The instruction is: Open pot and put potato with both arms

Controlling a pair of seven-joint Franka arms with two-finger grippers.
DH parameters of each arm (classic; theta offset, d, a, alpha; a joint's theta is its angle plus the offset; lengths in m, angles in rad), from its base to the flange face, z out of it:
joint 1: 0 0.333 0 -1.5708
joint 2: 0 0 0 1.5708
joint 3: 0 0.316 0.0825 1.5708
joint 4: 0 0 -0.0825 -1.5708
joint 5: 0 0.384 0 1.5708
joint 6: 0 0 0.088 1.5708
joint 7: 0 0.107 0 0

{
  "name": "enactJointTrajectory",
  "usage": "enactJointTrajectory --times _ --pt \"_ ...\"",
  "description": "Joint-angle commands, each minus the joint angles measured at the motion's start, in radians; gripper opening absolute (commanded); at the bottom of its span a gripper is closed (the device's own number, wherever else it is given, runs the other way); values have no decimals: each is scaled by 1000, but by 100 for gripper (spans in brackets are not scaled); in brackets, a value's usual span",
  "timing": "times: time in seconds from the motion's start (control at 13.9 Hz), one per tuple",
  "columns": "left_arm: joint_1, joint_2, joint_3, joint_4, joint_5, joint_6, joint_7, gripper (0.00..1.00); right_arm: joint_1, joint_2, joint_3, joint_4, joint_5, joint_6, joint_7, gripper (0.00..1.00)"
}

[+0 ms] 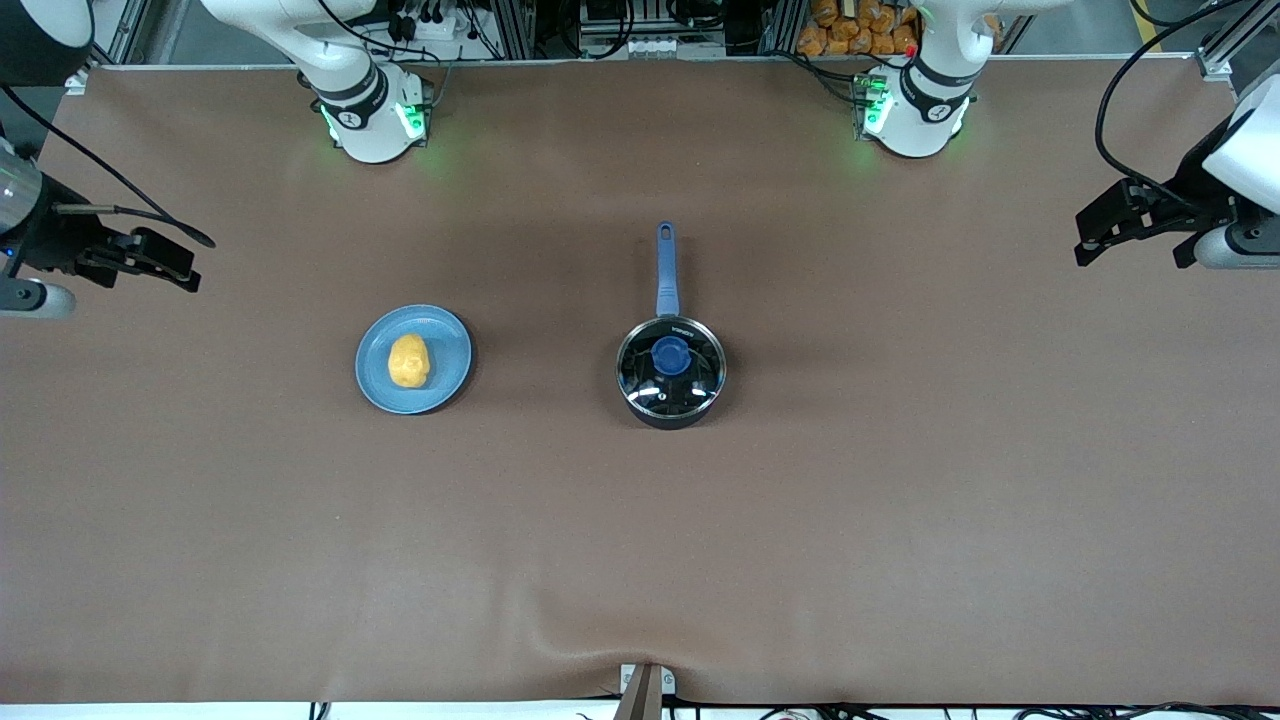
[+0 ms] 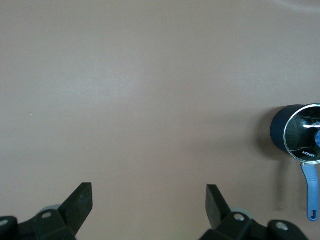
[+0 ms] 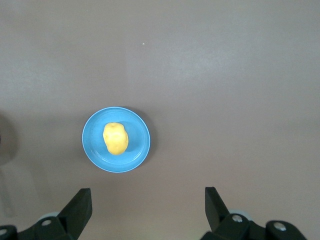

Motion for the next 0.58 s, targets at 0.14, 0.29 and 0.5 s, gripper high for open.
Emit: enactJointTrajectory --times 0.14,0.29,0.5 --pt "1 -13 -3 2 -8 -19 -17 100 -54 11 72 -1 13 20 -8 100" --pt "1 -15 -3 2 -8 -19 -2 100 -54 16 72 -2 13 20 -8 100" --pt "4 -13 1 5 -10 -19 69 100 -45 45 72 -2 19 26 -7 100"
